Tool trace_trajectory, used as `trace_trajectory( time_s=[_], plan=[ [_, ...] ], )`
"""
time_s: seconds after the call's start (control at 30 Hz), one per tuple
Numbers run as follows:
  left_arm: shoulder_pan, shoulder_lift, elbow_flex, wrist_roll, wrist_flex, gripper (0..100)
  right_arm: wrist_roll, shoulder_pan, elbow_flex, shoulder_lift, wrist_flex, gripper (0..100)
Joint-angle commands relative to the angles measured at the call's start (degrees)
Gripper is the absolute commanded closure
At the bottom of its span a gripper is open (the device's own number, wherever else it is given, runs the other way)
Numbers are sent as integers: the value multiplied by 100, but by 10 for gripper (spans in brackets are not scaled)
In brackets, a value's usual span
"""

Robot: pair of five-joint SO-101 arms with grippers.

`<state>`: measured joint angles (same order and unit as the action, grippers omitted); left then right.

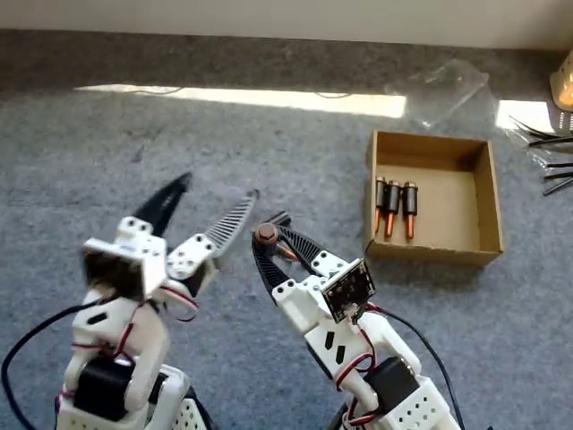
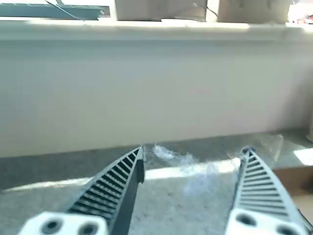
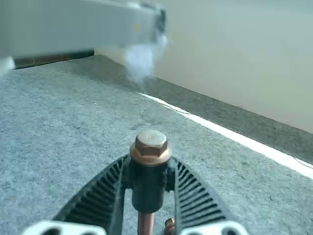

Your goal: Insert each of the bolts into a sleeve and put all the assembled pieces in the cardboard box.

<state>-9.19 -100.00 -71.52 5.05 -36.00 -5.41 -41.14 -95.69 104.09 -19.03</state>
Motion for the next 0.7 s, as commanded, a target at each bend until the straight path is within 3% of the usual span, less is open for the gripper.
trace_trajectory(
  time_s=[0.0, 0.13, 0.3, 0.53, 0.67],
  plan=[
    [831, -497, 189, -70, 132, 736, -62, -48, -690, 75, 13, 994],
    [1358, -470, 136, -571, 123, 867, -62, -48, -690, 75, 13, 994],
    [1763, -470, 127, -615, -176, 993, -62, -31, -690, 75, 13, 994],
    [1859, -479, -136, -615, -1371, 983, -62, 13, -681, 75, 4, 994],
    [1868, -479, -963, -624, -1503, 983, -62, 330, -673, 75, 4, 994]
  ],
)
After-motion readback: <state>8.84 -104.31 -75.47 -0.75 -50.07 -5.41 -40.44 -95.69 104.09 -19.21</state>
